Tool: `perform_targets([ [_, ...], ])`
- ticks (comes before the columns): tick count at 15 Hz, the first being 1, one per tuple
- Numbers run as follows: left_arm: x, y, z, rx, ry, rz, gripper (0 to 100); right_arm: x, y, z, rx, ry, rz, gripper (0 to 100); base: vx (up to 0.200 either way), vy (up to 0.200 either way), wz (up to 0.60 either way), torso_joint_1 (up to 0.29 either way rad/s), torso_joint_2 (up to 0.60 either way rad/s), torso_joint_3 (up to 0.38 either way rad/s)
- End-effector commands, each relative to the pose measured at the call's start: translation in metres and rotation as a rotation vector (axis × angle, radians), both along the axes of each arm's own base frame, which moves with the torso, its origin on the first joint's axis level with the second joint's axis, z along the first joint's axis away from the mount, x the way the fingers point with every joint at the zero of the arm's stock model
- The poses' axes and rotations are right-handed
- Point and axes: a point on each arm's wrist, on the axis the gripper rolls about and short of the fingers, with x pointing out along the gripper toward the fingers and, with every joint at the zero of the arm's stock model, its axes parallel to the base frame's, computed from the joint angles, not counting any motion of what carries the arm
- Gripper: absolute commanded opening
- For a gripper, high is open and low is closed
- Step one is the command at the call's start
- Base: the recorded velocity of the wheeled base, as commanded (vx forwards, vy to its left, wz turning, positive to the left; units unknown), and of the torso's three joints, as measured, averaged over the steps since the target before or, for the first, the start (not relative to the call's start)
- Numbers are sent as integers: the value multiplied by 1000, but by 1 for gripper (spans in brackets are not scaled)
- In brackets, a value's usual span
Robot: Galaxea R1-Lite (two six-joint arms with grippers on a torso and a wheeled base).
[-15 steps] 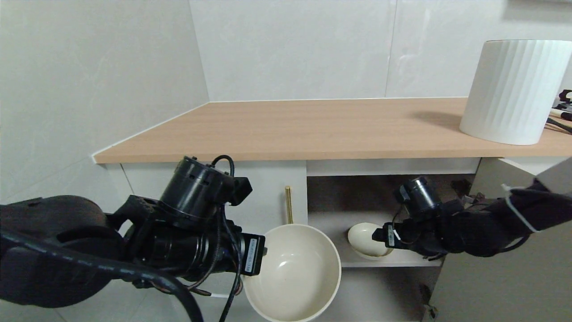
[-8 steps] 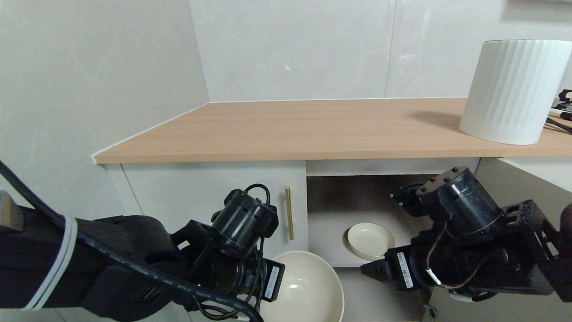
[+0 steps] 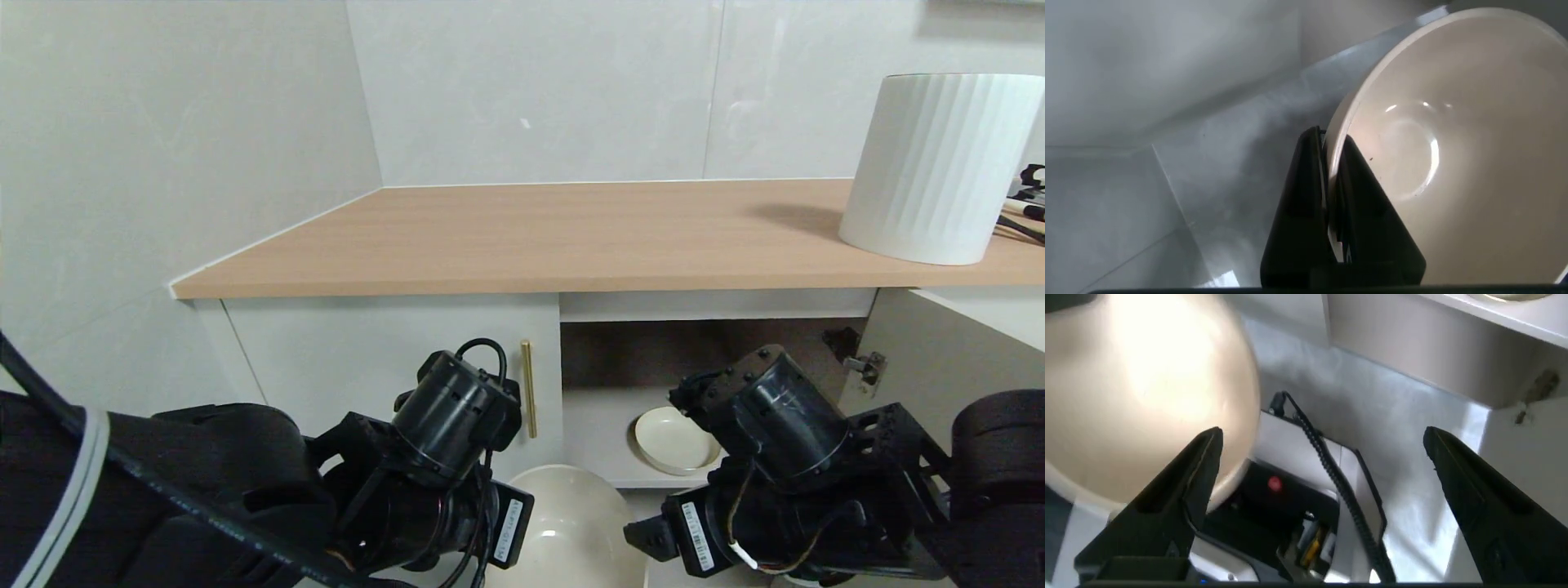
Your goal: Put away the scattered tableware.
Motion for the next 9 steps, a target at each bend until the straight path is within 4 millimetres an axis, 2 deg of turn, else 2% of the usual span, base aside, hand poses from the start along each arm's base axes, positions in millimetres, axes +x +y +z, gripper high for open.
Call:
perform_targets([
  [1, -7, 0, 8, -19, -17, -17, 0, 5, 6, -14, -27, 28, -5, 100, 0, 0, 0, 0, 0, 0],
  [7, -13, 0, 13, -31, -29, -30, 0, 8, 10, -18, -21, 26, -10, 100, 0, 0, 0, 0, 0, 0],
  [8, -12, 0, 12, -29, -27, -30, 0, 8, 10, -17, -11, 31, -21, 0, 0, 0, 0, 0, 0, 0],
  [9, -12, 0, 11, -25, -23, -30, 0, 8, 9, -17, -8, 32, -25, 0, 0, 0, 0, 0, 0, 0],
])
